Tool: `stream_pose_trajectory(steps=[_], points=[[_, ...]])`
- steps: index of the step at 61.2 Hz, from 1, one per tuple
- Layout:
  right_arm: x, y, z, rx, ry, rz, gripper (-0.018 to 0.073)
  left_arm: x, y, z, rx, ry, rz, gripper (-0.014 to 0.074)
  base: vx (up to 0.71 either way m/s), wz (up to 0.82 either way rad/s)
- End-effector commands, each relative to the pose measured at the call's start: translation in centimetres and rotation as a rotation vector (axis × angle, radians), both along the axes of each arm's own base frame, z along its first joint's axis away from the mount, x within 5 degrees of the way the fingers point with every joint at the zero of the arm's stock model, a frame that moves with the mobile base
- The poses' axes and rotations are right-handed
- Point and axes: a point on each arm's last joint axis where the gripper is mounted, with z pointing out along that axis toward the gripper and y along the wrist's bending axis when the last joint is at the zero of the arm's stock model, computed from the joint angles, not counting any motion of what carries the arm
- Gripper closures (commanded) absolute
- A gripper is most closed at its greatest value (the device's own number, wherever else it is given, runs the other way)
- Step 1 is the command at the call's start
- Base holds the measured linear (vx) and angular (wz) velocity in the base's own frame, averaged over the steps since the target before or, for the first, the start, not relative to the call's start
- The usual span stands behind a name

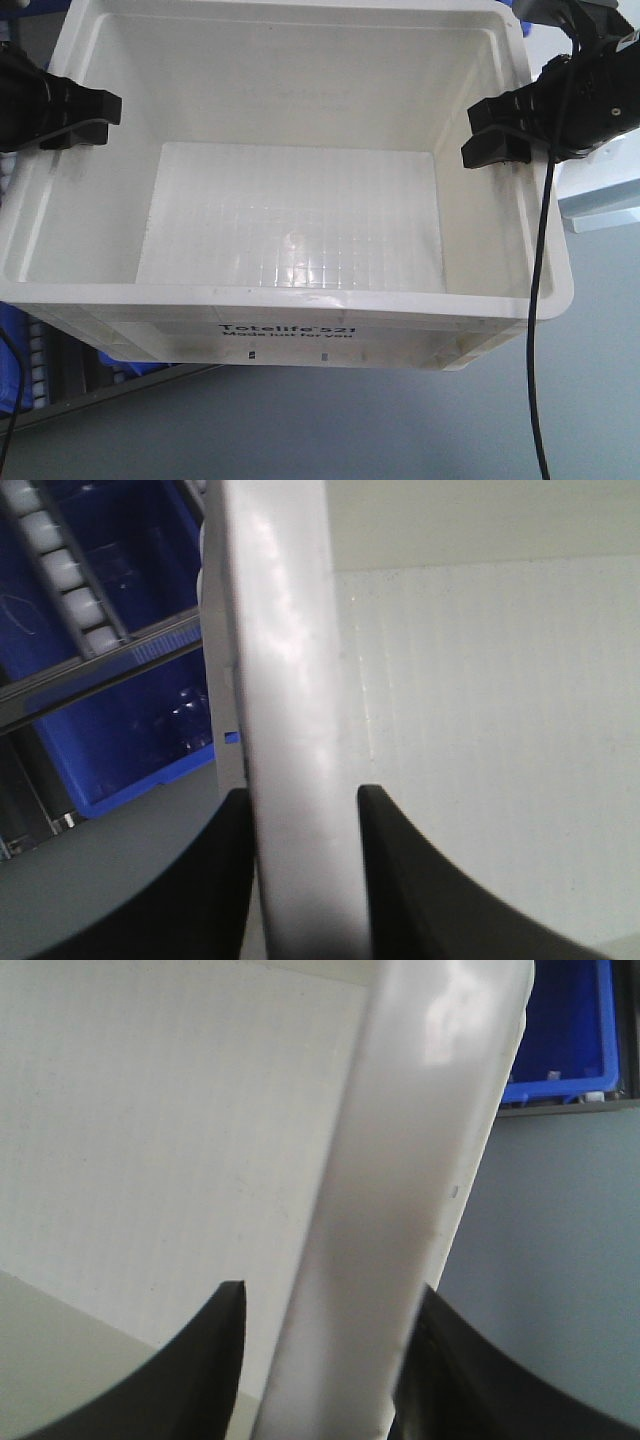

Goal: Move bin from left to right shelf
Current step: 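Hold the tote with both grippers while driving to the other shelf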

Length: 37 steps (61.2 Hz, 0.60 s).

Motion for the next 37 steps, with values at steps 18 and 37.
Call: stream_pose_trajectory(steps=[18, 37], points=[[-0.58, -0.35, 2.93, 0.006, -0.157, 0.008, 0.0564, -0.37, 0.20, 3.07, -0.012, -0.185, -0.012, 0.0604, 0.10, 0.49], [-0.58, -0.35, 2.93, 0.006, -0.157, 0.008, 0.0564, -0.37, 0.20, 3.07, -0.012, -0.185, -0.012, 0.0604, 0.11, 0.41]])
